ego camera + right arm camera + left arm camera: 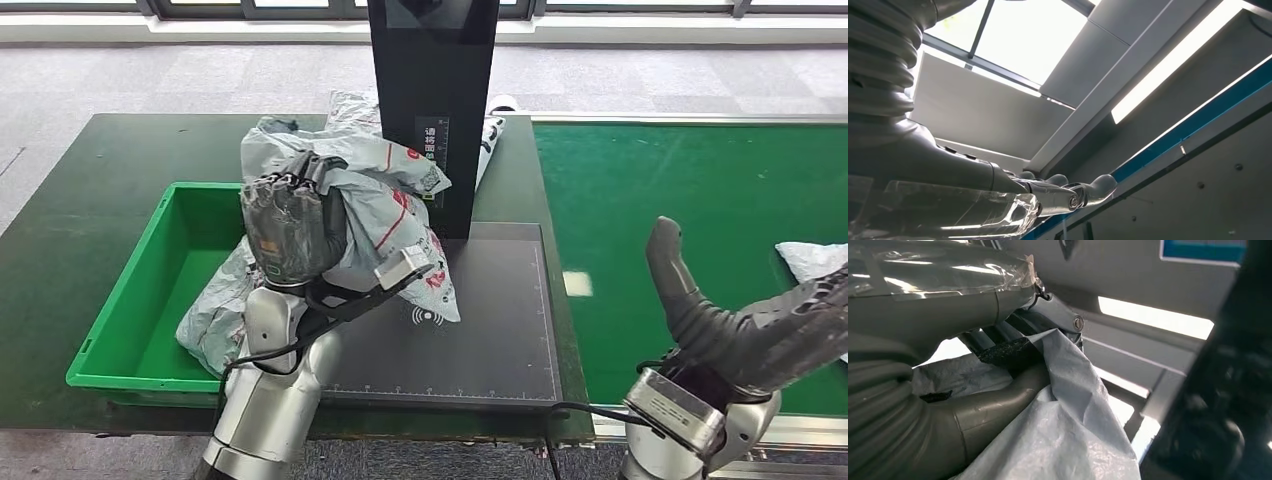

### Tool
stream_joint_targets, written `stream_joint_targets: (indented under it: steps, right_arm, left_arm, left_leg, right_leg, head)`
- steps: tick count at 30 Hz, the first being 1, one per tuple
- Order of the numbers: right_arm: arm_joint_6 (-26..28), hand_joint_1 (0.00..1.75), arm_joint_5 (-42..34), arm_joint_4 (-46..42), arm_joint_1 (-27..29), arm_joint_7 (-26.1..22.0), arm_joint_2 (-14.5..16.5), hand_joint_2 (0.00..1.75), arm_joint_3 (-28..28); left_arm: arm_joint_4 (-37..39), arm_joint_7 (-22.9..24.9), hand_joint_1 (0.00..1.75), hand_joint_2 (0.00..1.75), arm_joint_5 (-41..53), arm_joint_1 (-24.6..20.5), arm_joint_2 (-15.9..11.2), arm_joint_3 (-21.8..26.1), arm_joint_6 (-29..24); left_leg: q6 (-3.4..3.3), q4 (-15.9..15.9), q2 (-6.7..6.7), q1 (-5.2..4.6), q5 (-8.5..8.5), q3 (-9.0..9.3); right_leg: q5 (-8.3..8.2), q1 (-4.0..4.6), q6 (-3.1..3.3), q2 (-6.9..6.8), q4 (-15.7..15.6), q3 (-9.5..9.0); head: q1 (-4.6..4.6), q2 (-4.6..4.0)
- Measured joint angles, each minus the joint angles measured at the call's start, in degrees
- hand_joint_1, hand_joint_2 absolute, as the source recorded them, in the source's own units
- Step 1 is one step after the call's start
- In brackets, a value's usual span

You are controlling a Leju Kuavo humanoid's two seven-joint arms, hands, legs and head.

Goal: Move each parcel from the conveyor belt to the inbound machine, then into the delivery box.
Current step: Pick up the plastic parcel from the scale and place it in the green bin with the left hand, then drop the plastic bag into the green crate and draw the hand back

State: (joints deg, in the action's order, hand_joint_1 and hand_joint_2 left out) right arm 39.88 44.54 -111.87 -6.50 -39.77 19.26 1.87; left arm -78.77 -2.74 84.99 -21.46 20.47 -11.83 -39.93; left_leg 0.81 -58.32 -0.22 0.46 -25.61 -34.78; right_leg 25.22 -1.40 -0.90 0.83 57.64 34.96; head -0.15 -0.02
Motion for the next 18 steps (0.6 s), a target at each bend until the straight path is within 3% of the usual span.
stream_joint_targets:
  steps: [9,14,18]
  right_arm:
    - [0.0,0.00,0.0,0.5,0.1,0.0,0.0,1.75,-0.7]
    - [0.0,0.00,-0.1,1.1,0.1,0.0,0.0,1.75,-0.8]
    - [0.0,0.00,-0.1,1.6,0.1,0.0,0.0,1.75,-0.8]
  left_arm:
    - [-5.1,-0.9,1.75,1.75,-0.6,0.8,-0.2,3.7,0.0]
    - [-5.2,-6.1,1.75,1.75,-4.9,0.5,-0.3,11.6,0.0]
    - [-4.8,-7.0,1.75,1.75,-5.5,0.1,-0.2,17.2,0.0]
  left_leg:
    - [0.00,0.0,-0.02,0.00,0.00,0.00]
    - [0.02,0.0,0.00,0.00,0.01,0.03]
    - [0.05,0.0,-0.03,0.03,0.03,0.03]
  right_leg:
    - [0.00,0.00,0.00,-0.01,0.0,-0.02]
    - [0.00,0.01,0.01,0.02,0.0,0.00]
    - [0.00,0.04,0.01,0.00,0.0,0.00]
  head:
    - [0.00,0.00]
    - [0.00,0.00]
    - [0.00,0.02]
